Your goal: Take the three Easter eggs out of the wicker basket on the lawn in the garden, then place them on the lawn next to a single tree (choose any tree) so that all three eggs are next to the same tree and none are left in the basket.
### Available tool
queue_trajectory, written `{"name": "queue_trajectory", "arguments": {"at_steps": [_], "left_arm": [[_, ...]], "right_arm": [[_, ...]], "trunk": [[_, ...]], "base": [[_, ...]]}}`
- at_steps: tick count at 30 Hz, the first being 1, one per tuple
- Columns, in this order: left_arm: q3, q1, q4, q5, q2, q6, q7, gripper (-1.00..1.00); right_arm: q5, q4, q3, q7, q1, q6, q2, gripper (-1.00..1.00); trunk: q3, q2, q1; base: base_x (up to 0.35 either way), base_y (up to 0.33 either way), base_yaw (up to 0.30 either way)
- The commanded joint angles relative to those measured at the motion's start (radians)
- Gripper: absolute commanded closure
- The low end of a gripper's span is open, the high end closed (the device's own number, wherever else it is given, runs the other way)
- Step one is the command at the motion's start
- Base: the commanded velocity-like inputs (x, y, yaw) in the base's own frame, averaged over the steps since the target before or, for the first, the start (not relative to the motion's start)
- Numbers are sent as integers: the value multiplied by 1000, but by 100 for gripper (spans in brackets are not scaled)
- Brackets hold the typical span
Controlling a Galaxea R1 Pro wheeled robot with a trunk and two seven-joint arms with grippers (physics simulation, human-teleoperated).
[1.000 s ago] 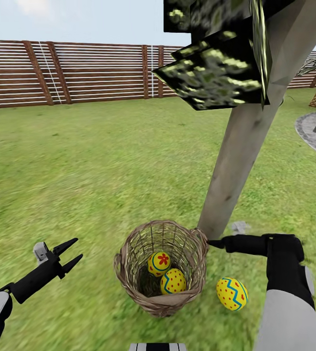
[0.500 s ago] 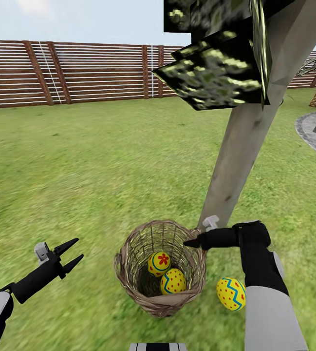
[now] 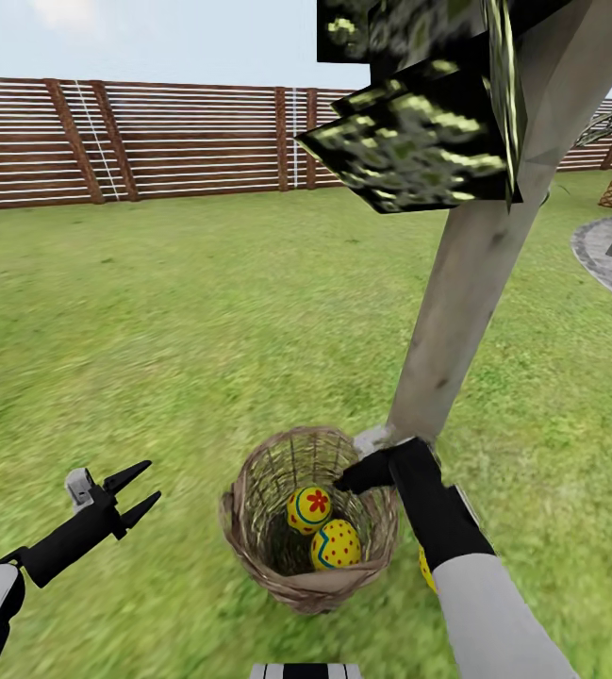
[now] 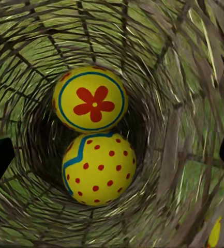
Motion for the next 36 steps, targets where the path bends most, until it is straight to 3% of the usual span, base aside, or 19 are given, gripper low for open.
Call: {"name": "queue_trajectory", "arguments": {"at_steps": [1,4,7,20,21,22,23,24,26,28,31,36], "left_arm": [[2,-1,1,-2,0,5,-5,-100],[3,-1,22,-2,0,4,-5,-100],[5,-1,64,-1,1,4,-5,-100],[5,-1,68,0,5,5,-7,-100],[5,0,67,0,6,5,-7,-100],[5,-1,67,-1,7,5,-7,-100],[5,-1,67,-1,7,5,-7,-100],[5,0,67,-1,7,5,-7,-100],[5,-1,67,-1,7,5,-7,-100],[6,-1,67,-1,8,5,-7,-100],[6,-1,67,-1,9,5,-7,-100],[6,-1,67,-1,9,5,-7,-100]], "right_arm": [[-5,5,32,1,1,2,0,-100],[-18,57,79,-15,2,3,-1,-100],[-21,73,83,-46,2,1,-2,-100],[-24,75,86,-57,3,12,4,-100],[-26,76,86,-87,3,14,5,-100],[-29,82,86,-186,3,15,5,-100],[-39,95,86,-239,3,15,6,-100],[-102,131,86,-324,0,15,6,-100],[-193,174,86,-418,-1,11,7,-100],[-310,234,97,-557,-1,0,7,-100],[-351,260,155,-595,-1,0,9,-100],[-409,276,193,-593,-4,2,11,-100]], "trunk": [[-1,0,0],[-1,0,0],[-1,0,0],[-1,0,0],[-1,0,0],[-1,0,0],[-1,0,0],[-1,0,0],[-1,0,0],[-1,0,0],[-12,-1,1],[-16,-1,2]], "base": [[0,0,0],[0,0,0],[0,0,0],[0,104,0],[0,20,0],[0,5,0],[0,3,0],[0,0,0],[0,0,0],[0,0,0],[0,0,0],[0,0,0]]}}
